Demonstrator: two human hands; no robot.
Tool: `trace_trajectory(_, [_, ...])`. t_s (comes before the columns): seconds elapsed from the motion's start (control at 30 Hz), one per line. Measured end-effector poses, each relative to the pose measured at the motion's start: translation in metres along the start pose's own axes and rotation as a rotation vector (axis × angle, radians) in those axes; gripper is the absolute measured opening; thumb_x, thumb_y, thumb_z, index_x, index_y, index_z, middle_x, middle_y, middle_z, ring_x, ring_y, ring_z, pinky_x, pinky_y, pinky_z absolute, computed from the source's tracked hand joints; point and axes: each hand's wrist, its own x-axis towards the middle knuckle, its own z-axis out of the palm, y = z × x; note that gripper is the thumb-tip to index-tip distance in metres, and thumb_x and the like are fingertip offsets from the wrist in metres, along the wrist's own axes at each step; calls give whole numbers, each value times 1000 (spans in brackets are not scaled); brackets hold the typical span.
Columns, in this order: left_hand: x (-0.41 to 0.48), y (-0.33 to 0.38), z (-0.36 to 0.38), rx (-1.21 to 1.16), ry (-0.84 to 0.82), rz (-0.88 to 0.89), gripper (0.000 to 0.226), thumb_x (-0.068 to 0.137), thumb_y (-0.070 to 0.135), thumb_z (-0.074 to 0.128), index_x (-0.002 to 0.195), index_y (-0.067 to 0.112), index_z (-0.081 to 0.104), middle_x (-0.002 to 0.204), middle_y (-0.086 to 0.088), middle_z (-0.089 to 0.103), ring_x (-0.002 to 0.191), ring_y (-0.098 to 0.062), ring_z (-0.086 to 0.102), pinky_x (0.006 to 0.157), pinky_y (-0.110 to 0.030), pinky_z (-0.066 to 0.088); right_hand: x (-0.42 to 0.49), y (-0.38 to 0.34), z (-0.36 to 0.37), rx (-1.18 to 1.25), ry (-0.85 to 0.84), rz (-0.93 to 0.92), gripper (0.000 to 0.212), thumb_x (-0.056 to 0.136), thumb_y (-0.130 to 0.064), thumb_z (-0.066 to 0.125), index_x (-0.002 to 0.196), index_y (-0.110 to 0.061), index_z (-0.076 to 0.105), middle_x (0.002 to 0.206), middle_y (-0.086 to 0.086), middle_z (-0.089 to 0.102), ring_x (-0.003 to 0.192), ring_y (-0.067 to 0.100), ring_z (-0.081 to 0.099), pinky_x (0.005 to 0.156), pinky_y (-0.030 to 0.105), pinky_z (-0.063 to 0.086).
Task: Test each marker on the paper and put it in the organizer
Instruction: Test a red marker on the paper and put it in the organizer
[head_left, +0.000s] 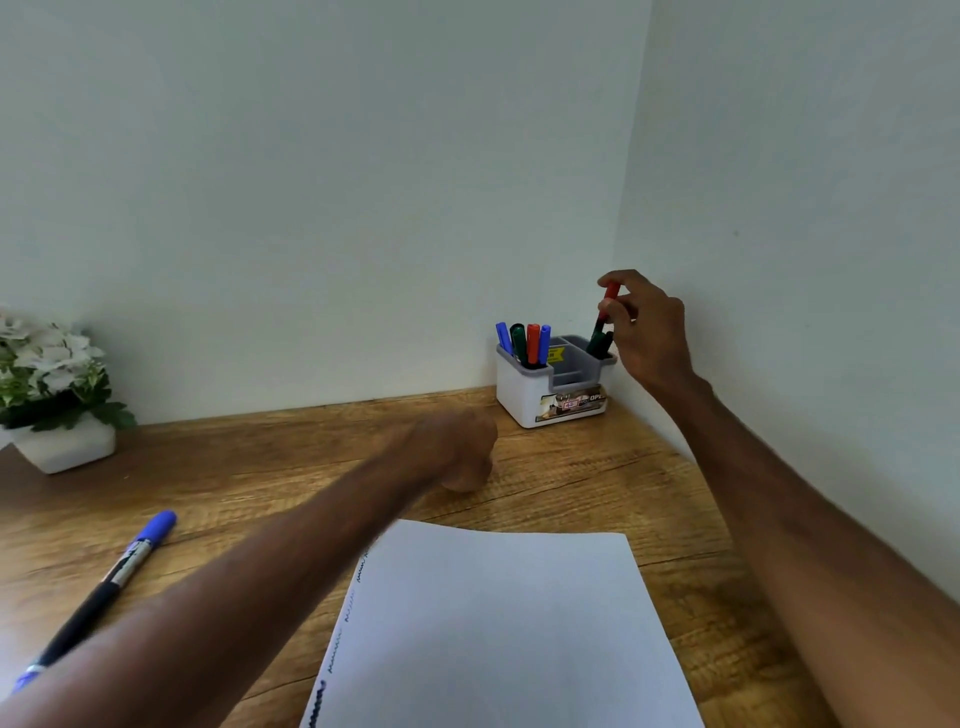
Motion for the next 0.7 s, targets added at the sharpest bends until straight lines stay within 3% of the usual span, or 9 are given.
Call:
trace_trajectory(0.07, [0,1,1,-2,3,-4,22,102,23,59,116,8,66,95,0,56,92,-17,59,77,-29,50,2,-4,-1,5,9,-7,23,101,-10,61,124,-14,65,107,15,76,94,23,75,76,21,58])
trace_trajectory(0.23, [1,2,1,3,-4,-12,22,101,22,58,117,8,65,94,-2,57,91,-17,58,76,-29,49,1,-4,1,-58,-80,-47,25,103,-11,56,124,-10,69,116,13,74,103,23,72,94,34,58])
trace_trajectory(0.3, [3,2,2,4,-2,-10,22,101,21,59,117,8,65,88,2,52,91,-17,58,75,-29,49,-3,-1,3,-104,-116,-33,28,105,-12,54,128,-9,69,129,12,70,117,25,67,103,28,48])
trace_trajectory(0.4, [5,1,2,-4,-4,1,22,101,23,60,116,8,66,87,3,54,93,-17,59,78,-29,51,-8,1,4,-116,-116,-27,30,106,-14,54,132,-7,67,135,12,68,125,24,63,103,23,40])
trace_trajectory(0.5, [6,-2,2,-18,-26,-3,23,100,24,60,117,8,65,99,-2,61,97,-18,61,85,-33,55,-14,-3,2,-86,-35,-78,28,105,-12,54,128,-6,69,129,12,71,120,25,66,103,27,46])
trace_trajectory(0.7, [3,-4,-3,-55,-61,-19,25,101,27,59,115,8,66,100,-4,64,99,-21,61,90,-36,56,-34,-42,4,-78,42,-234,23,103,-8,56,120,-4,72,119,11,74,109,22,69,96,34,56])
